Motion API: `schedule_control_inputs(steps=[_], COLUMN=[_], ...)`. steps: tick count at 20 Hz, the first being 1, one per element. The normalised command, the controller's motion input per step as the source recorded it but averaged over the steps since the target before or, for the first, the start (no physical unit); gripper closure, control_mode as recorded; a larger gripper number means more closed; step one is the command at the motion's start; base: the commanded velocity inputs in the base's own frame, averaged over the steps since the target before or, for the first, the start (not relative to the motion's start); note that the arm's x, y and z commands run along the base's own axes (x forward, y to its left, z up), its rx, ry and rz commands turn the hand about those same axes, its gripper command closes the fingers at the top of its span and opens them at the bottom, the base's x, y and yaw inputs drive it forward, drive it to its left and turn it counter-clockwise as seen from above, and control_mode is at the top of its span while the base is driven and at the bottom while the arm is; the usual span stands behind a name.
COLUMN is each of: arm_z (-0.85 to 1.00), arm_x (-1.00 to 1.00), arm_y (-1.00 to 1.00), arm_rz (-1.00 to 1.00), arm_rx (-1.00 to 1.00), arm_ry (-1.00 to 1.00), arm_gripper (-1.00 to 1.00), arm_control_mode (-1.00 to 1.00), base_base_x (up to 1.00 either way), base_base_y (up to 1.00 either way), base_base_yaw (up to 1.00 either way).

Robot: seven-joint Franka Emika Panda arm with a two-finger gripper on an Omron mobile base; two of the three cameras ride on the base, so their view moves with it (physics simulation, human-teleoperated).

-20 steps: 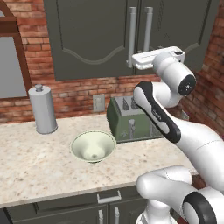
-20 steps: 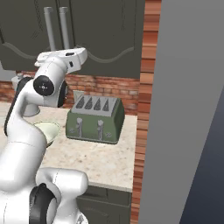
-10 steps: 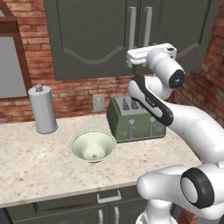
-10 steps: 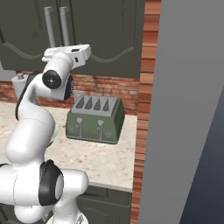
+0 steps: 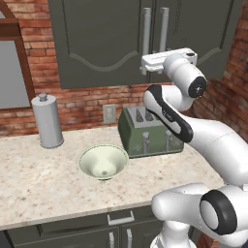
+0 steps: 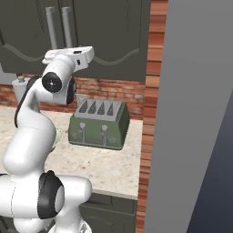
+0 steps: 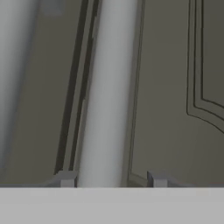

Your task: Open the cabinet. Pick the apple and apple from the cabinet and place them into the bowl. Then close the cabinet.

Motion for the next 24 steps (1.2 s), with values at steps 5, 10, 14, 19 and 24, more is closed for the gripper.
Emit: schedule_control_inputs(steps=[5, 10, 14, 19, 24], arm_z=[0.00, 0.05, 0.31, 0.42, 0.31], arm_x=[0.00, -0.04, -0.50, -0.73, -0.79], arm_y=[0.00, -0.10, -0.62, -0.87, -0.98], arm_rz=[0.00, 0.00, -0.01, -0.04, -0.05], arm_rx=[0.00, 0.00, 0.06, 0.12, 0.13], arm_ry=[0.00, 0.00, 0.00, 0.00, 0.00], arm_gripper=[1.00, 1.00, 1.00, 1.00, 1.00], arm_control_mode=[-1.00, -1.00, -1.00, -1.00, -1.00], base_base_x=[0.00, 0.00, 0.00, 0.00, 0.00], base_base_y=[0.00, 0.00, 0.00, 0.00, 0.00], base_base_yaw=[0.00, 0.00, 0.00, 0.00, 0.00])
